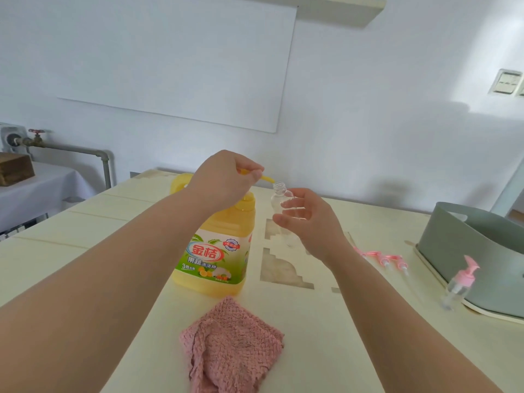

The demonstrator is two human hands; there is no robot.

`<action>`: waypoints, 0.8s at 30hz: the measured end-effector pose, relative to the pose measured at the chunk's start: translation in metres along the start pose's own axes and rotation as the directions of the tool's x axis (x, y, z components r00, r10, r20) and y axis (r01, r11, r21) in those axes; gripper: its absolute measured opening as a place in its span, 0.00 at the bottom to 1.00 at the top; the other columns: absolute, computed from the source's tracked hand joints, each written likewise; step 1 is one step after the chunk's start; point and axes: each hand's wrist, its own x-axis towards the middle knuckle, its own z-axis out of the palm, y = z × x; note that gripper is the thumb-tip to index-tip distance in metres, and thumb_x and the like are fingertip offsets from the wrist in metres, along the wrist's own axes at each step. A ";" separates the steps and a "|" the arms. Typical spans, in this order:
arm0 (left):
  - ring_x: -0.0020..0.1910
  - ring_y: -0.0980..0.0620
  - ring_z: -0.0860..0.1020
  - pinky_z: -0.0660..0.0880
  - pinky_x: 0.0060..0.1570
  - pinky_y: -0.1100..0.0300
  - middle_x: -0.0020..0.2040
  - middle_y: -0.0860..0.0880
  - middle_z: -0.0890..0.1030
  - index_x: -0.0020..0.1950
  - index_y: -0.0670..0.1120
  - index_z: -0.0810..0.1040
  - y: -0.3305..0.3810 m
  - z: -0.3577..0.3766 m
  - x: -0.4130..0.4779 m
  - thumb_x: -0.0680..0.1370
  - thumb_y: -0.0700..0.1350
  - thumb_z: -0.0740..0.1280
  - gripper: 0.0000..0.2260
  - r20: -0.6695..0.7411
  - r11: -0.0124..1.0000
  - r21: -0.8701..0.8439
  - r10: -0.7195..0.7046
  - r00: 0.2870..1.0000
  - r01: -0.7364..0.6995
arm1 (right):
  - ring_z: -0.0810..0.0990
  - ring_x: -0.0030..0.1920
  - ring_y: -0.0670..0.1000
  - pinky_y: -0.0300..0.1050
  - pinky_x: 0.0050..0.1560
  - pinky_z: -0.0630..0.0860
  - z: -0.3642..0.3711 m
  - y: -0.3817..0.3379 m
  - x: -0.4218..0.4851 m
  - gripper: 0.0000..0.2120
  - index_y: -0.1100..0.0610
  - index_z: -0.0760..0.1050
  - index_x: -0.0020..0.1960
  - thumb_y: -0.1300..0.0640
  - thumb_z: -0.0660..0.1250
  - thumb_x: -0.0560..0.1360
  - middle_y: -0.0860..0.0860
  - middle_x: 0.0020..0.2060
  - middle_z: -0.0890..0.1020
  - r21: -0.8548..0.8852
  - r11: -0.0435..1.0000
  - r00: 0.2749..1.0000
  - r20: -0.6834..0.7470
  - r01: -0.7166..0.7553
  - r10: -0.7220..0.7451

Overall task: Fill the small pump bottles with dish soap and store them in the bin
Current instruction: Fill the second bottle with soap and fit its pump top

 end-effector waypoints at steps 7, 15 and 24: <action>0.53 0.62 0.72 0.65 0.51 0.63 0.59 0.57 0.79 0.54 0.56 0.81 -0.005 0.001 0.004 0.77 0.53 0.65 0.08 0.002 0.999 0.031 0.007 1.000 -0.007 | 0.79 0.49 0.42 0.30 0.45 0.72 -0.001 0.001 0.003 0.22 0.48 0.75 0.60 0.56 0.76 0.70 0.42 0.48 0.80 -0.024 0.999 0.999 -0.028 0.029 -0.030; 0.54 0.63 0.70 0.64 0.53 0.63 0.58 0.59 0.79 0.54 0.58 0.81 -0.011 0.007 0.005 0.78 0.54 0.64 0.08 -0.035 0.999 0.036 0.025 0.999 -0.024 | 0.79 0.47 0.41 0.25 0.42 0.71 0.004 0.000 0.005 0.21 0.46 0.76 0.60 0.56 0.76 0.69 0.41 0.47 0.80 -0.018 0.997 0.997 -0.040 0.071 -0.072; 0.60 0.58 0.74 0.68 0.50 0.63 0.59 0.60 0.78 0.56 0.60 0.80 -0.012 0.013 -0.004 0.79 0.55 0.61 0.10 -0.097 0.992 0.127 0.035 0.995 -0.022 | 0.80 0.48 0.44 0.24 0.40 0.71 0.007 0.003 0.003 0.23 0.48 0.76 0.63 0.56 0.76 0.70 0.42 0.47 0.81 0.045 0.997 0.997 -0.048 0.070 -0.068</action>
